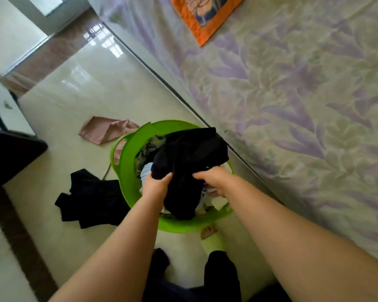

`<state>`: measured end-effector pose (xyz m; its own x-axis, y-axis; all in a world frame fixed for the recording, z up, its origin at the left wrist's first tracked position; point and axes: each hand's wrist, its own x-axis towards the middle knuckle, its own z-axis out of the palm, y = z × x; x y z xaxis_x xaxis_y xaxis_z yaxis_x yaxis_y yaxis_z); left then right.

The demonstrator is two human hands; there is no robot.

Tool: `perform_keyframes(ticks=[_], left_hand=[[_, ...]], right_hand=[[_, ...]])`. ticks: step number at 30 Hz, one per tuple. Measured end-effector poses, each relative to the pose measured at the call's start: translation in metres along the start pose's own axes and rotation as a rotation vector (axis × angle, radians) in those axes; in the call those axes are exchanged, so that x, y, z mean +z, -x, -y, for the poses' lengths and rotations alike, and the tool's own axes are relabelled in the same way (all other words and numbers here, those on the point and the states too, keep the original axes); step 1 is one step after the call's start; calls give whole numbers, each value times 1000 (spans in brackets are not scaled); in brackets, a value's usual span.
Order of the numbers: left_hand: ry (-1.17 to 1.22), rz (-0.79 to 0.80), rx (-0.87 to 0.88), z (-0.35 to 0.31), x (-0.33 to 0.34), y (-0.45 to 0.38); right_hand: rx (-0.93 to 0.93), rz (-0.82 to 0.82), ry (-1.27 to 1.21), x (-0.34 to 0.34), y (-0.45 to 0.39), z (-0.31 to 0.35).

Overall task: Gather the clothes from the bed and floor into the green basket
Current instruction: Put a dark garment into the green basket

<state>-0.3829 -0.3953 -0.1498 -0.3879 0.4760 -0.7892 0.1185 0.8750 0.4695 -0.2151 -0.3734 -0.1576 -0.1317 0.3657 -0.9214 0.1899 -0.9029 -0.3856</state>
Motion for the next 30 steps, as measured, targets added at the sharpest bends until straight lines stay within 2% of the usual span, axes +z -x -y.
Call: perform_keyframes(ticks=[3, 5, 10, 17, 24, 30], left_hand=[[-284, -14, -66, 20, -13, -16], [-331, 10, -63, 24, -10, -22], [-531, 0, -17, 7, 25, -19], [-672, 112, 196, -46, 109, 14], [-738, 237, 388, -81, 199, 62], [-832, 342, 484, -97, 283, 112]], right_hand=[[39, -210, 325, 10, -29, -26], [38, -208, 342, 13, -36, -34], [-5, -231, 269, -5, -51, -40], [-83, -304, 124, -56, -24, -23], [-157, -418, -79, -135, -23, -44], [-214, -564, -224, -223, 40, -56]])
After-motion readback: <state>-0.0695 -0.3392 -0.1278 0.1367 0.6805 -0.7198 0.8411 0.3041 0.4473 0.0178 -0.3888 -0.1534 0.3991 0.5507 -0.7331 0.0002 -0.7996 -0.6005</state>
